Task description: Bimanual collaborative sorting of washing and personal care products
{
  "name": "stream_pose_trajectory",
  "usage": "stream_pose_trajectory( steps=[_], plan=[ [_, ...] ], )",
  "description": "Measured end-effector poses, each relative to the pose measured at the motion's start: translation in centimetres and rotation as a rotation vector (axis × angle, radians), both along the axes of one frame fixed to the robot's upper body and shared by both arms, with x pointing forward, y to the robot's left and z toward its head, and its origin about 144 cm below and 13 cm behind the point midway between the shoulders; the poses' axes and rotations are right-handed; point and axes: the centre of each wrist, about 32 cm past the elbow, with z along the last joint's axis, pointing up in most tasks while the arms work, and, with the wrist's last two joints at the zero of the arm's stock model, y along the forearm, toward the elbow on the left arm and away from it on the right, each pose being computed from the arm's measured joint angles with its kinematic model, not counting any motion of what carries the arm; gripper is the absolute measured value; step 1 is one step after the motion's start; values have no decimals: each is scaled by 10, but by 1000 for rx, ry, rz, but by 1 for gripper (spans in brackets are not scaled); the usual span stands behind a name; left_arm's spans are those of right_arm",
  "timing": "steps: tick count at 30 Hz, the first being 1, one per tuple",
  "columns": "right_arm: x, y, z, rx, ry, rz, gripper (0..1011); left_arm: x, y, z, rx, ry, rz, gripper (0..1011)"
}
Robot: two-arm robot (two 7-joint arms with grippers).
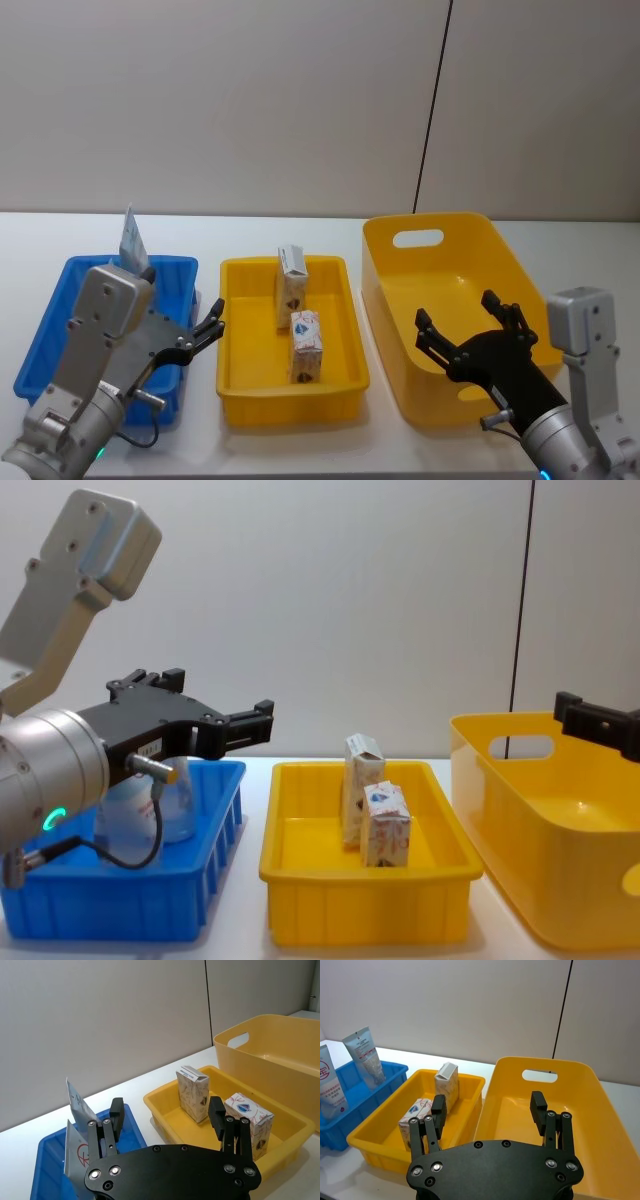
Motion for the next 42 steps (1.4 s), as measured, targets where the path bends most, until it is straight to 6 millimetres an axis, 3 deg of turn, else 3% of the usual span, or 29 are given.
stream_pose_trajectory(
  steps=[42],
  plan=[
    [1, 0, 0, 1, -1, 2, 1002, 0, 0, 0, 0, 0, 0, 1001]
  ],
)
